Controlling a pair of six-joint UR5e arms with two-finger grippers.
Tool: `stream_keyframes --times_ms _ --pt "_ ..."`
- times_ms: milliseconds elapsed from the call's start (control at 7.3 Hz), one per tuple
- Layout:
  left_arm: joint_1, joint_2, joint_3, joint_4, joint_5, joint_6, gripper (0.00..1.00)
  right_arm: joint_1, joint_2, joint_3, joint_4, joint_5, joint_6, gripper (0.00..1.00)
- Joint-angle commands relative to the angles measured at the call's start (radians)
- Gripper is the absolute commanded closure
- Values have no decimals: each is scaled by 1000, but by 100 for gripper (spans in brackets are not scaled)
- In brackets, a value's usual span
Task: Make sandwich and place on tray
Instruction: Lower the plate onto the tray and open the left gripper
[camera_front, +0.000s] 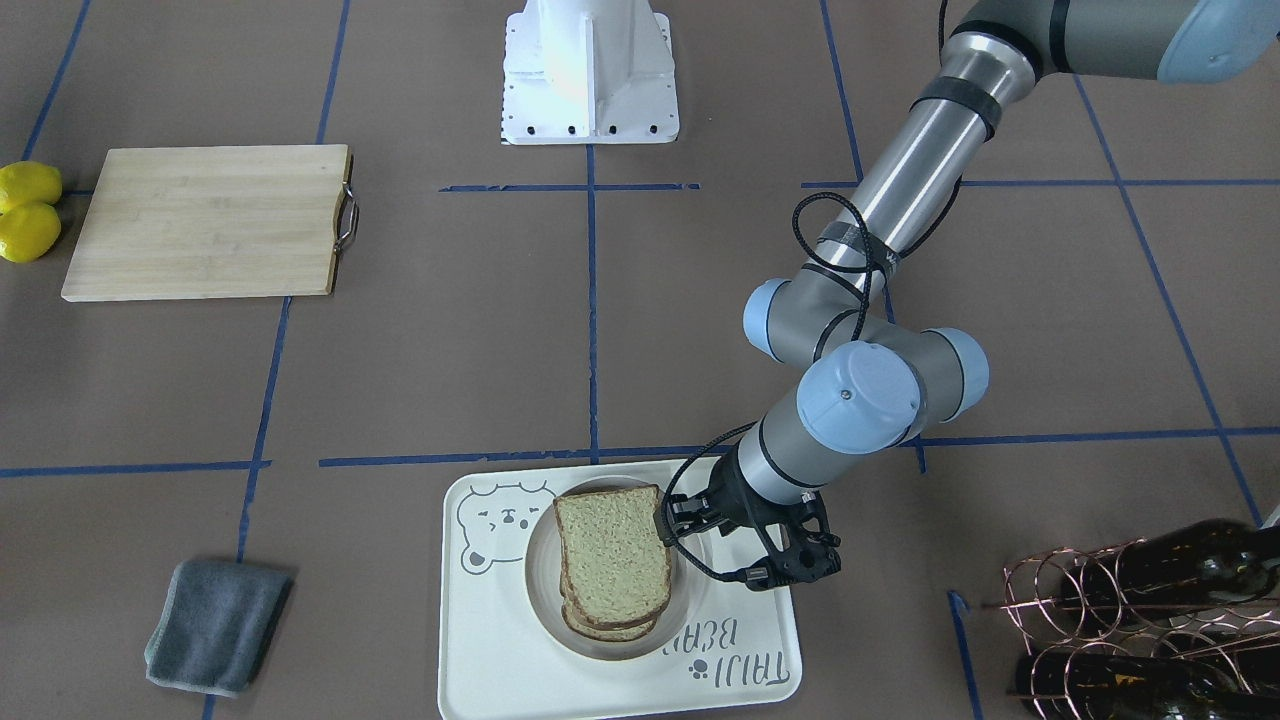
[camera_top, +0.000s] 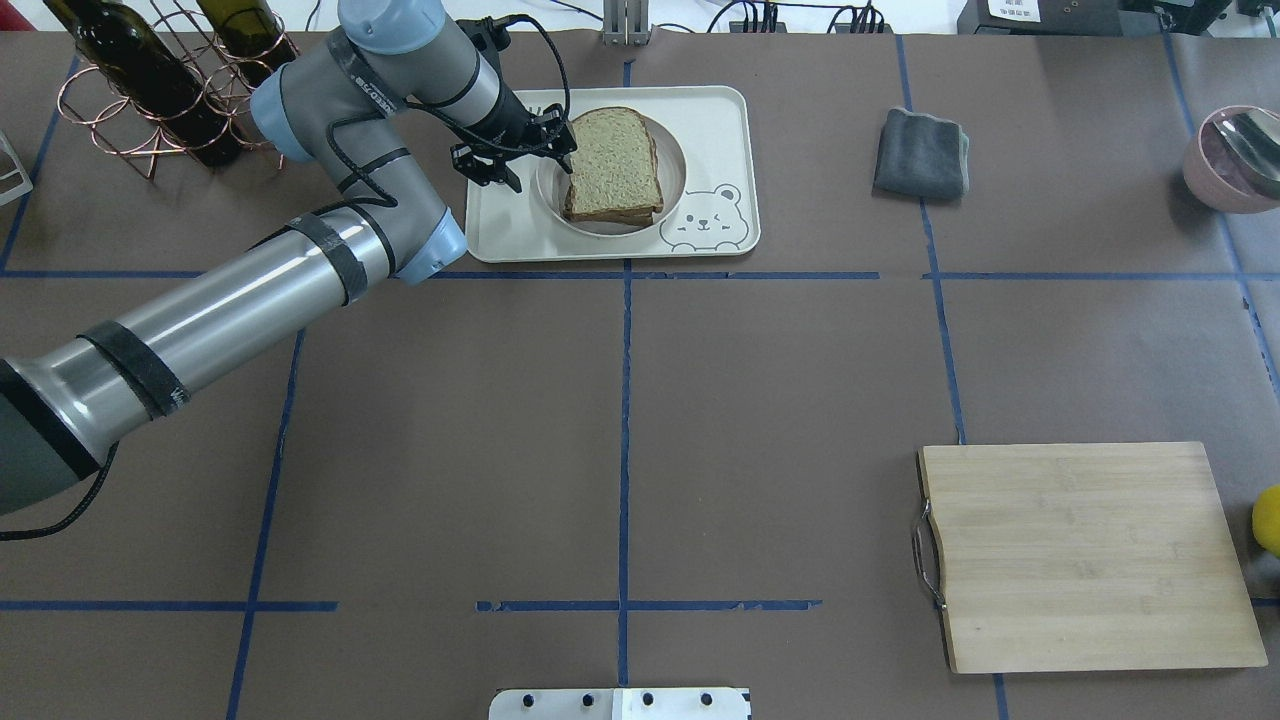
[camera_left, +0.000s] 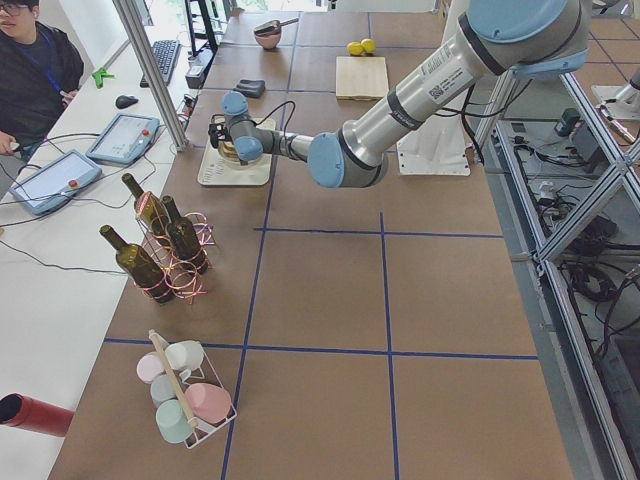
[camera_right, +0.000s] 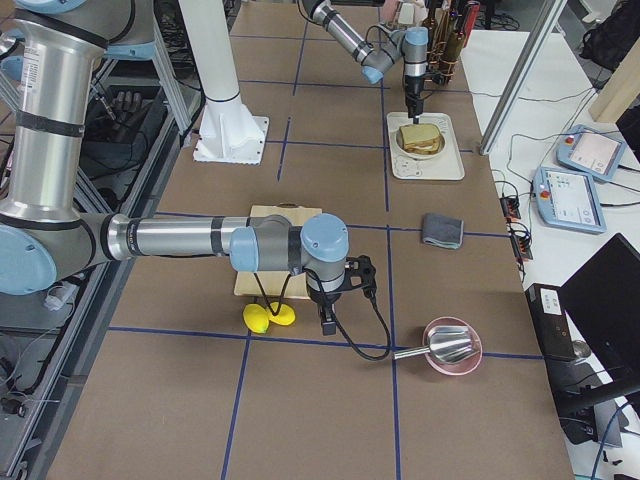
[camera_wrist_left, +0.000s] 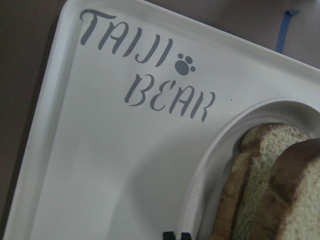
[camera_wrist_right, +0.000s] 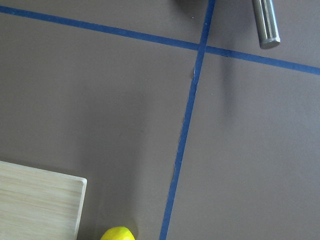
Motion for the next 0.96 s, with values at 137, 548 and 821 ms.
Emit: stream_keyframes --times_ms 137,548,821 --pt "-11 106 -267 108 0 50 0 0 2 3 0 2 0 0" --pt "-16 315 -590 191 -30 130 0 0 7 3 2 -1 0 0" --pt "-57 479 -839 328 -38 322 0 0 7 1 2 -5 0 0"
